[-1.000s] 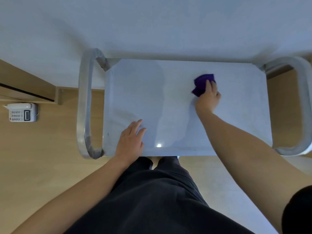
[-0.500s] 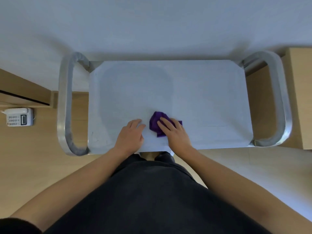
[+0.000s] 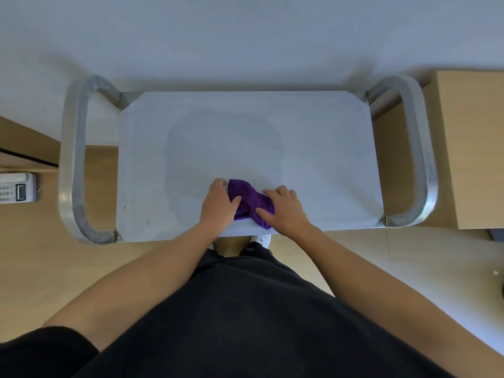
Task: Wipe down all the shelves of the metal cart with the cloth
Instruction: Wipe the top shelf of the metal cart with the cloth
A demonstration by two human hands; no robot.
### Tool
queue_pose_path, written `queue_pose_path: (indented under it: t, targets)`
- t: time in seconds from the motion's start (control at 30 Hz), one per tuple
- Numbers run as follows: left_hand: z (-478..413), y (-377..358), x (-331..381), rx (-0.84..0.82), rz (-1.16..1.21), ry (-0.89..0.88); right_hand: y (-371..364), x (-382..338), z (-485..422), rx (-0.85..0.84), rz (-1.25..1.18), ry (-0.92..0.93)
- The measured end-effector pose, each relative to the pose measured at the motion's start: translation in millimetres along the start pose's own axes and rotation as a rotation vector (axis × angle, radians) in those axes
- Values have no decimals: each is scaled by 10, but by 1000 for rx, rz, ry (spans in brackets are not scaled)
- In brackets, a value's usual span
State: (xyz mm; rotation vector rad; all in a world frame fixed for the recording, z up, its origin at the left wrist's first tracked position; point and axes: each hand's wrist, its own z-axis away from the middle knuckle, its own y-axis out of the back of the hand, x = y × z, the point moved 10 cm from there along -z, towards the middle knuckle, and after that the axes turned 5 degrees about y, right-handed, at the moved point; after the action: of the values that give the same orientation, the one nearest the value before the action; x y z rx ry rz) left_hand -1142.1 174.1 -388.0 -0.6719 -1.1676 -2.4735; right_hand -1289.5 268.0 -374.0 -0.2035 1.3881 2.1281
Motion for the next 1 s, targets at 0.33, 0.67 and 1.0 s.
queue_pose_path:
  t: [0.33,0.67,1.0]
  targets:
    - [3,30,115,-15,-17,-83,-130,5,16,-74,-653,-81]
    - [83,422,175,11,18,-179,71,-119,-174,-54,-583,-22]
    - [182,933,460,246,-51,-559,749,-573,-245,360,-127,272]
